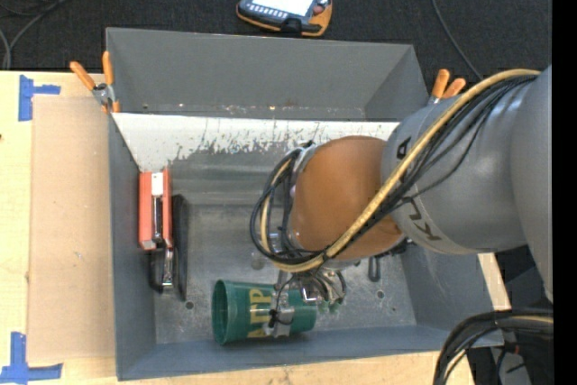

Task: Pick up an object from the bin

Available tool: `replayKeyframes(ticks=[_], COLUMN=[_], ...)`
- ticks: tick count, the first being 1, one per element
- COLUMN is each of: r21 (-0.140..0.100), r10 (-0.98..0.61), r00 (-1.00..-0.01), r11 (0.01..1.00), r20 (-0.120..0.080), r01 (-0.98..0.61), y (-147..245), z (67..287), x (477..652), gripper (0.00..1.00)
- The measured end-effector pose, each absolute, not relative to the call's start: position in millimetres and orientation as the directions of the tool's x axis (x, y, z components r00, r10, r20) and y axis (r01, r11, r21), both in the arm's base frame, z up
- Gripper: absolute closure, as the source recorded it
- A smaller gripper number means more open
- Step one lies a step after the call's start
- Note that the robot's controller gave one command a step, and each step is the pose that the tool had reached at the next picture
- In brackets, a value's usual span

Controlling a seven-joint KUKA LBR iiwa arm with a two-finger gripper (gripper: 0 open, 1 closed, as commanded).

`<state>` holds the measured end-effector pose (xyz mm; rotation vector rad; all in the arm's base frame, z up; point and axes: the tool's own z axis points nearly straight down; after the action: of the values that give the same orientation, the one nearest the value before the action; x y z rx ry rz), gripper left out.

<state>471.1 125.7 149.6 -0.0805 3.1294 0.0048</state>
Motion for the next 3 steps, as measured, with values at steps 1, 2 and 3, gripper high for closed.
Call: replayKeyframes(ticks=[1, 2, 3], r21=[0.002, -0.001, 0.002], r10=[-0.104, -0.239, -0.107], r00=[-0.994, -0.971, -0.994], r11=[0.995, 0.971, 0.994], r20=[-0.013, -0.031, -0.012], r01=[-0.104, -0.239, -0.107], y=[119, 138, 119], z=[79, 73, 78], x=[476.3, 477.4, 475.8], gripper=[0.00, 0.00, 1.00])
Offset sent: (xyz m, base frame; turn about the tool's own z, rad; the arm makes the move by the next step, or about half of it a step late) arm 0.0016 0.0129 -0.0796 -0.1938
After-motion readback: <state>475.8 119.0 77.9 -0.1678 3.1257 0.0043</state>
